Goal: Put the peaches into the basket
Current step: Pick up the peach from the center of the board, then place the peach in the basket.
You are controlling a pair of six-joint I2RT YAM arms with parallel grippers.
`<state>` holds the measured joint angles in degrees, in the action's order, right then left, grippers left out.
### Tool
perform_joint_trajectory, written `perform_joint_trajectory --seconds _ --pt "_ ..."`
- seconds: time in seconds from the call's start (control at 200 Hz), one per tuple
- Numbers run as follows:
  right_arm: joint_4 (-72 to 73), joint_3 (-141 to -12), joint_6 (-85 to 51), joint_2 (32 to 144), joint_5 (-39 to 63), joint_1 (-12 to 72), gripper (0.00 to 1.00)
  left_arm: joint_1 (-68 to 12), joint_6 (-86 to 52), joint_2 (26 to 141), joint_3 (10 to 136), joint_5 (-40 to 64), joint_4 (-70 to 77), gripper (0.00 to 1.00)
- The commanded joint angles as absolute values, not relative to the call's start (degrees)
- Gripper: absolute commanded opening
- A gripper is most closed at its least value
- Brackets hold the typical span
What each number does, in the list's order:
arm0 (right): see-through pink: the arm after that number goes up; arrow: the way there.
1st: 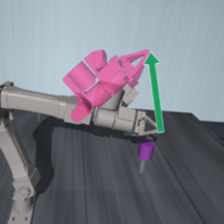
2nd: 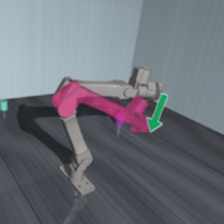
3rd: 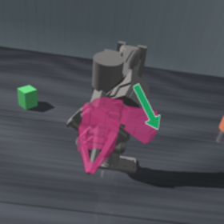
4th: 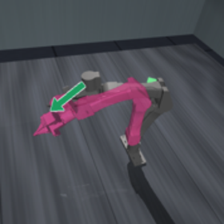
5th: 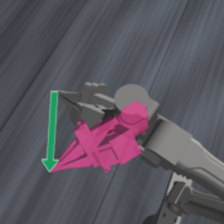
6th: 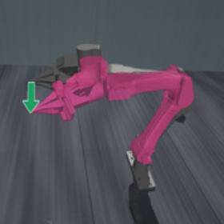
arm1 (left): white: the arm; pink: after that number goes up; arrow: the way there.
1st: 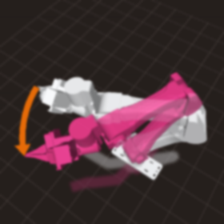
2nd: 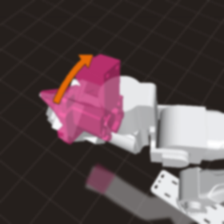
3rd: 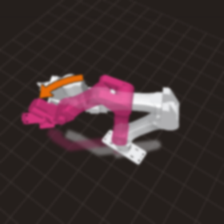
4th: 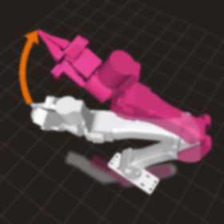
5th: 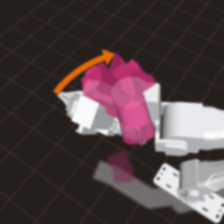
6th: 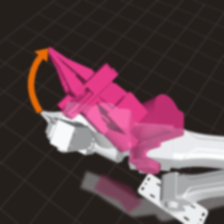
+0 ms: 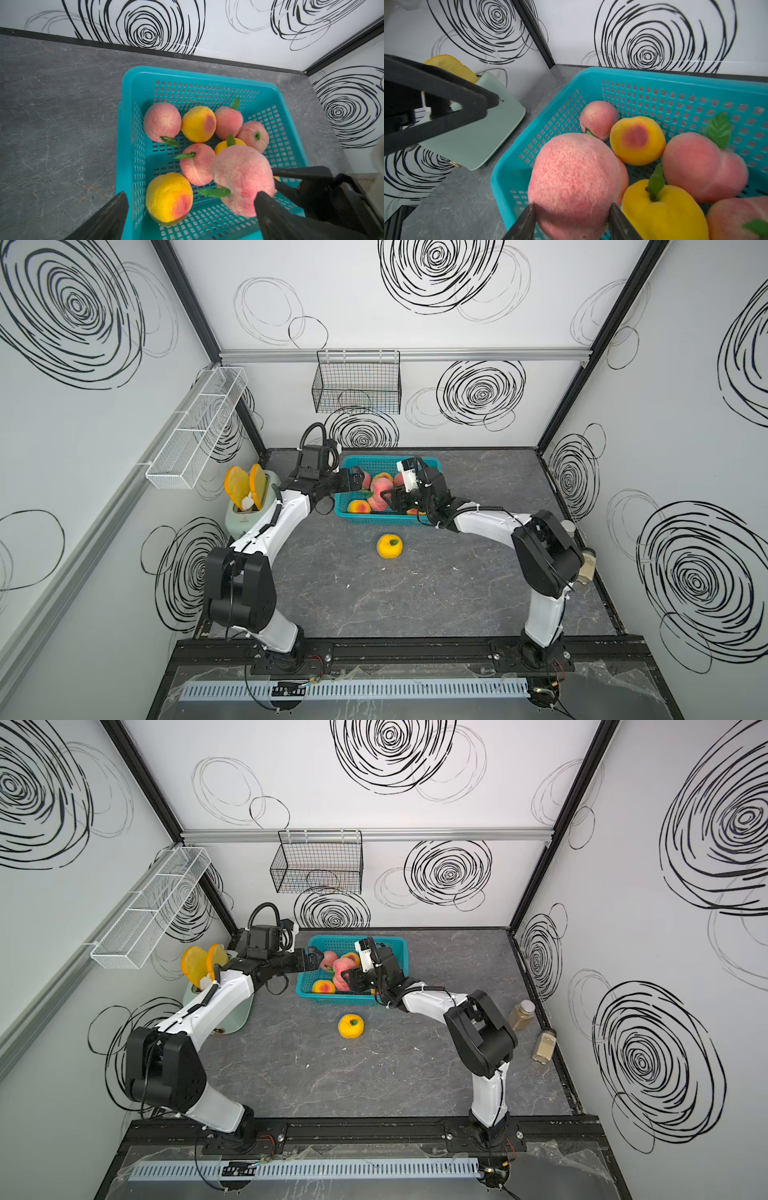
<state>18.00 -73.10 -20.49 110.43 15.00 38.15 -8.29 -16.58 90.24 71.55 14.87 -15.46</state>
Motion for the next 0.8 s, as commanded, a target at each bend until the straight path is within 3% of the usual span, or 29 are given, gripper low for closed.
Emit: perform_joint_trajectory --seconds 0.0,0.33,0.61,0.795 --pt "17.9 -78.8 -22.4 114.0 17.9 38.1 0.57 -7.2 -18.1 88.5 70.4 16.3 -10.9 0.98" --pt "15.0 -89.1 -23.0 122.1 19.4 39.7 0.58 -7.1 -18.2 88.8 70.8 17.0 -11.2 0.98" --pt "12.2 -94.1 -22.4 126.1 20.0 40.7 0.73 -7.1 -18.4 88.8 70.7 17.6 -10.9 0.98" --pt "11.8 -93.1 -21.8 125.0 19.9 40.7 0.74 -7.1 -18.5 89.0 70.7 18.1 -10.9 0.98"
